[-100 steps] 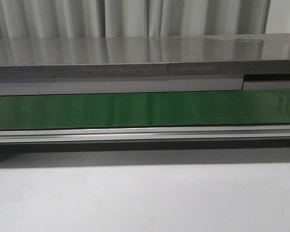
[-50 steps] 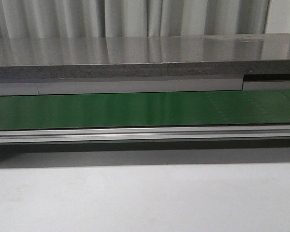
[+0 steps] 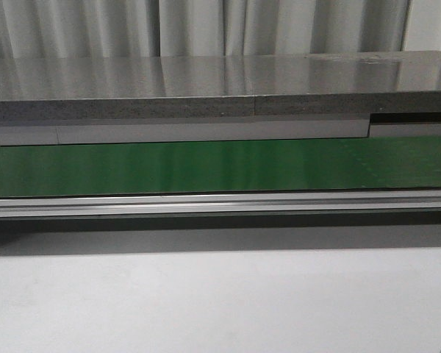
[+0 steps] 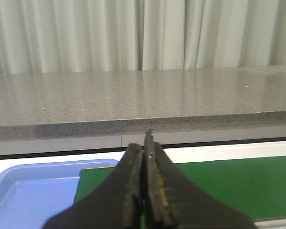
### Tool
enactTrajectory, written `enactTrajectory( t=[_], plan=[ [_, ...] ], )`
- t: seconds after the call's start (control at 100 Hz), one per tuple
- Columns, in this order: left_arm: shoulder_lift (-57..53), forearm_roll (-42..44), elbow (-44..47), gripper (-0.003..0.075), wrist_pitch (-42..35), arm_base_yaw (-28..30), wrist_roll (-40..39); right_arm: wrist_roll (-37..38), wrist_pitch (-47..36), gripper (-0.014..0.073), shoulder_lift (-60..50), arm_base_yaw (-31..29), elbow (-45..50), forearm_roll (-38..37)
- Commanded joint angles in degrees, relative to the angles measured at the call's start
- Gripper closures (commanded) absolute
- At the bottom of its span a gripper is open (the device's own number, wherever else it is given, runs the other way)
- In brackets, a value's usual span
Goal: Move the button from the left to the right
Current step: 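Carry the button over the green tray and lower it with the right gripper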
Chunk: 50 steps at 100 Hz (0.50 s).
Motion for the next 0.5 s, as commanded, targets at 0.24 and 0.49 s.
enactTrajectory(
  t=[0.24, 0.49],
  plan=[
    [0.74, -0.75, -1.56, 0.0741, -4.45, -0.4, 0.03, -0.66, -0.06, 0.0285, -3.07, -0.37, -1.76, 0.62],
    [0.74, -0.75, -1.56, 0.0741, -4.45, -0.4, 0.03, 0.24, -0.11, 0.0036, -3.13, -0.37, -1.76, 0.15]
  ],
)
